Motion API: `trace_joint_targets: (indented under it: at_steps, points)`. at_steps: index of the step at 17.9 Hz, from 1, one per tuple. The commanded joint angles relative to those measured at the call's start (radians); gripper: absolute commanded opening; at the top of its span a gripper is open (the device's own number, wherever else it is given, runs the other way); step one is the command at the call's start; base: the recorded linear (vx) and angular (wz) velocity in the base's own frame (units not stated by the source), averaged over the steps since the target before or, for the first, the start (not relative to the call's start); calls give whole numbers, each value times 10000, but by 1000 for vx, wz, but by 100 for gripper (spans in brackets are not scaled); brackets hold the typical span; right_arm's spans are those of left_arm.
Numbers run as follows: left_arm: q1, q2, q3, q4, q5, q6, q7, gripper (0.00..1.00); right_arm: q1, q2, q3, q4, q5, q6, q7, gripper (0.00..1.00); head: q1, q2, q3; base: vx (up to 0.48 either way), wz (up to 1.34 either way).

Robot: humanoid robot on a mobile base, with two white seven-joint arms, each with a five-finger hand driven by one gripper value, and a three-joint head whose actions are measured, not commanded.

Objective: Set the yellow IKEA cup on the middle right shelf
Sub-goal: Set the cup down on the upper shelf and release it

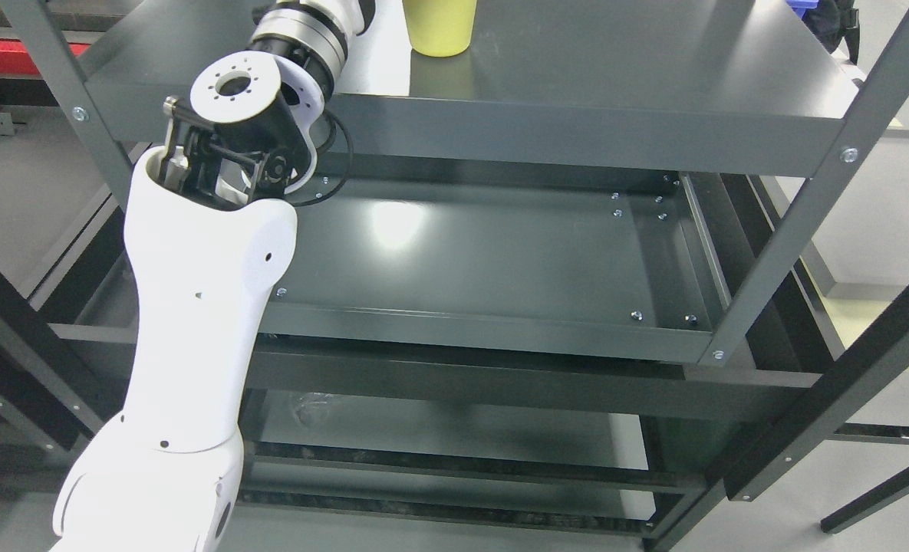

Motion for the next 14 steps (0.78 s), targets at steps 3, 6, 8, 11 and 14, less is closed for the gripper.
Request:
trace_joint_targets:
  at_steps: [3, 6, 8, 11, 14]
  points:
    - [-530, 175, 716, -1434, -2, -1, -116, 99, 138, -175, 169, 0, -245, 8, 8, 99, 0, 0, 0, 0, 0]
    - [-530, 175, 716, -1465, 44, 14, -1216, 99, 138, -175, 169, 0, -245, 8, 8, 99, 0, 0, 0, 0, 0]
    - [-469, 175, 716, -1511, 105, 14, -2838, 99, 138, -175, 169, 0, -245, 8, 8, 99, 0, 0, 0, 0, 0]
    - [-270, 175, 594, -1496, 136, 14, -5201, 98, 138, -175, 169, 0, -245, 8, 8, 99, 0, 0, 0, 0, 0]
    - [-25, 175, 517, -1496, 288, -32, -7821, 98, 138, -175, 169, 0, -245, 8, 8, 99, 0, 0, 0, 0, 0]
